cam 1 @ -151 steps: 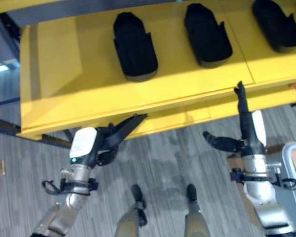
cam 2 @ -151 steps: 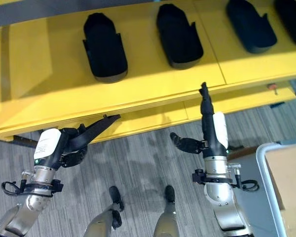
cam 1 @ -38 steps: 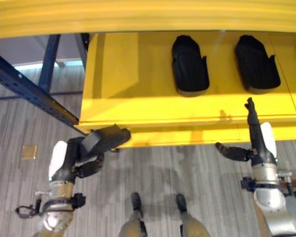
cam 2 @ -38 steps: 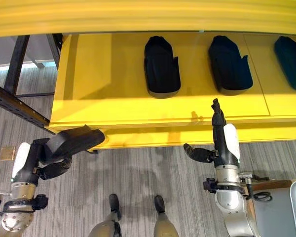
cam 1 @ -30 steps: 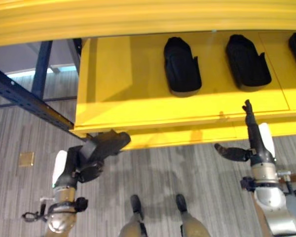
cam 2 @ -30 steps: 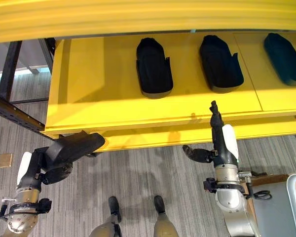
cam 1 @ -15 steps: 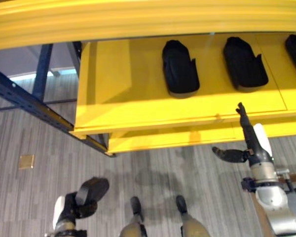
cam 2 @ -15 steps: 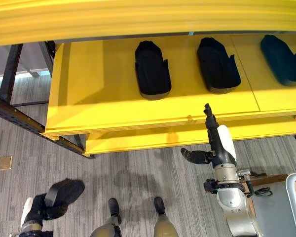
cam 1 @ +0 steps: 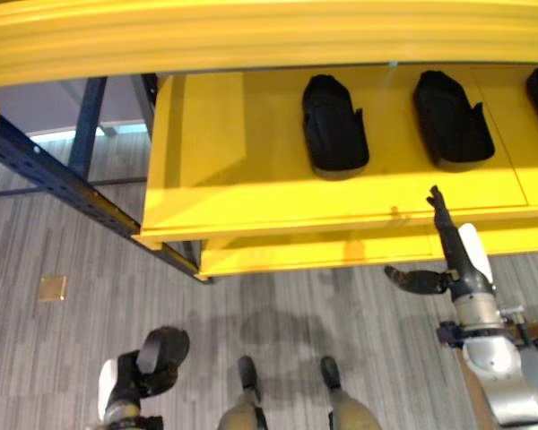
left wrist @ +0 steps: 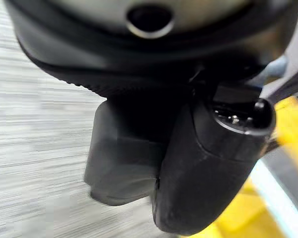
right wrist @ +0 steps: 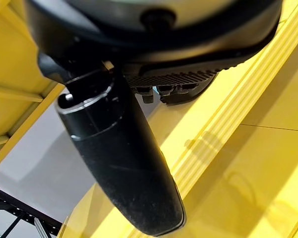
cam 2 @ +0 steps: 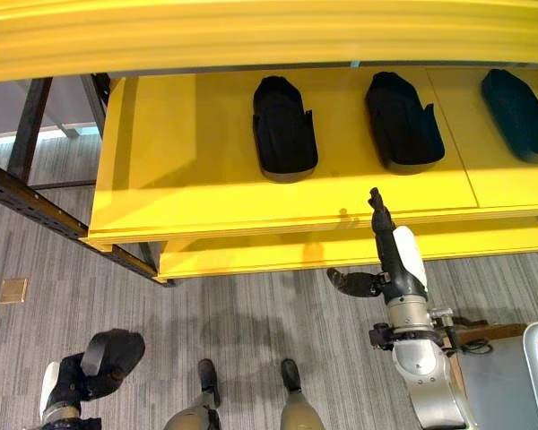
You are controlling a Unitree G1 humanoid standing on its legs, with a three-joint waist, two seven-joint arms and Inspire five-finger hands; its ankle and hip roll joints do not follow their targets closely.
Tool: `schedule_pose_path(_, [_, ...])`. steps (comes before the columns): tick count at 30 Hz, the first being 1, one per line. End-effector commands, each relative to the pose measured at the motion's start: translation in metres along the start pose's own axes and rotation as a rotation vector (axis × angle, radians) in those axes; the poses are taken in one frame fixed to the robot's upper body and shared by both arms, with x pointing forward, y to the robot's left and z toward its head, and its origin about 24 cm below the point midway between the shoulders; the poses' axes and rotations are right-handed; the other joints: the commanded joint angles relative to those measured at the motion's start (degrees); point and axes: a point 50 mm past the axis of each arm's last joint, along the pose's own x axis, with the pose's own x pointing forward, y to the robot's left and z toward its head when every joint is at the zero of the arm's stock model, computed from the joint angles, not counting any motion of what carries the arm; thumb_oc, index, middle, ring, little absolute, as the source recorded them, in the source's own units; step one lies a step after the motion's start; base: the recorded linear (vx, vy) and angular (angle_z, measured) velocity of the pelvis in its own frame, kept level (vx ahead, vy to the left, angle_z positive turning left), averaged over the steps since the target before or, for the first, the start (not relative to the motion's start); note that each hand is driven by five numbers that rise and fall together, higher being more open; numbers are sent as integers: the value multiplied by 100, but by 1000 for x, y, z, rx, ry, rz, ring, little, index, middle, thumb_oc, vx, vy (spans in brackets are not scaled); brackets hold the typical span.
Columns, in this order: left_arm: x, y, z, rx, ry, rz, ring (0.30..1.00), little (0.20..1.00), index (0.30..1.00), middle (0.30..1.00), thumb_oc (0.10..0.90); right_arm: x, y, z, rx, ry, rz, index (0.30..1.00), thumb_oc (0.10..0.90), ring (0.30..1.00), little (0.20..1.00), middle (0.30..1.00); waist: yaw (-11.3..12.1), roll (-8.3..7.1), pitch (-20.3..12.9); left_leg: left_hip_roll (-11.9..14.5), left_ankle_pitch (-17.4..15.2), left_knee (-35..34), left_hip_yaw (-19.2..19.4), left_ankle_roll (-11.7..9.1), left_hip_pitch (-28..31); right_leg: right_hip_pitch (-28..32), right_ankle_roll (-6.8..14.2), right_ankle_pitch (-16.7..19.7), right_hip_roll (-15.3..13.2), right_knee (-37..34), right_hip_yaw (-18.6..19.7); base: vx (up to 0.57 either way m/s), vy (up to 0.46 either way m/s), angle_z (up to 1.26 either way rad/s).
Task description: Move parts from the plastic box to the shelf.
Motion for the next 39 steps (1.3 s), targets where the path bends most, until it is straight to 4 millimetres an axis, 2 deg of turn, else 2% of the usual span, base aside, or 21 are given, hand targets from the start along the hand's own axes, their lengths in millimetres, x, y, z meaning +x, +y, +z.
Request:
schedule_pose_path(1, [20,44,48,-87,-253,131,300,300,300,300,400,17,-29,29,-8,-180,-136,1000,900,1000,1000,1000,-19,58,-302,405,-301,-18,272,-233,456,455,31,-730,-9,1,-37,0,0,0])
schedule_pose_path(5, [20,46,85,-163,-413,-22,300,300,300,300,400,19,-33,35,17,-204,-143,1000,900,1000,1000,1000,-75,86,-310,428,-270,-18,314,-245,446,415,37,-685,1,1,7,0,0,0])
schedule_pose_path(6, [20,53,94,-162,-457,-23,300,300,300,300,400,18,-33,35,19,-208,-136,1000,900,1000,1000,1000,-88,94,-313,422,-294,-18,322,-249,464,423,45,-699,-7,1,14,0,0,0])
schedule_pose_path(9, [21,61,103,-189,-491,-96,300,300,300,300,400,19,-34,38,37,-228,-127,1000,900,1000,1000,1000,-109,132,-333,451,-257,-18,370,-265,442,363,53,-659,12,1,62,-7,8,-4])
schedule_pose_path(13, [22,68,105,-189,-486,-196,300,300,300,300,400,20,-33,41,53,-255,-97,1000,900,1000,1000,1000,-120,175,-351,465,-244,-18,407,-280,436,335,80,-646,16,1,77,-5,8,-9])
schedule_pose_path(15, [22,73,104,-135,-470,-286,300,300,300,300,400,20,-31,42,60,-269,-72,1000,900,1000,1000,1000,-133,206,-335,448,-257,-18,420,-290,470,365,112,-663,3,1,52,0,0,0])
schedule_pose_path(19, [27,71,99,-113,-390,-505,300,300,300,300,400,23,-26,46,59,-302,-19,1000,900,1000,1000,1000,-181,256,-342,448,-236,-18,454,-307,477,362,158,-652,-10,1,35,0,0,0])
schedule_pose_path(22, [28,69,95,-113,-351,-567,300,300,300,300,400,23,-25,46,63,-309,-6,1000,900,1000,1000,1000,-185,262,-354,460,-221,-18,468,-311,456,333,159,-628,1,1,51,0,0,0])
schedule_pose_path(25, [28,64,96,-149,-318,-708,300,300,300,300,400,23,-21,49,60,-331,34,1000,900,1000,1000,1000,-213,250,-366,459,-226,-18,495,-318,476,341,181,-621,-4,1,54,0,0,0])
schedule_pose_path(29, [29,50,99,-337,-347,-708,300,300,300,300,400,20,-20,47,54,-323,32,1000,900,1000,1000,1000,-212,190,-385,469,-234,-18,488,-319,494,357,178,-630,3,1,43,0,0,0])
schedule_pose_path(31, [28,46,107,-409,-397,-696,300,300,300,300,400,17,-22,46,47,-321,19,1000,900,1000,1000,1000,-205,154,-397,471,-245,-18,476,-314,510,377,172,-641,6,1,42,0,0,0])
schedule_pose_path(32, [27,41,116,-512,-448,-683,300,300,300,300,400,14,-24,45,45,-317,9,1000,900,1000,1000,1000,-214,111,-396,461,-271,-18,462,-301,551,412,168,-663,1,1,42,0,0,0])
schedule_pose_path(34, [26,40,118,-540,-465,-672,300,300,300,300,400,13,-25,45,45,-313,5,1000,900,1000,1000,1000,-203,103,-406,472,-264,-18,459,-300,543,401,158,-656,16,1,49,0,0,0])
schedule_pose_path(39, [21,38,145,-693,-618,-646,300,300,300,300,400,10,-26,42,29,-300,-5,1000,900,1000,1000,1000,-222,56,-431,464,-295,-18,424,-286,599,459,124,-689,14,1,68,0,0,0])
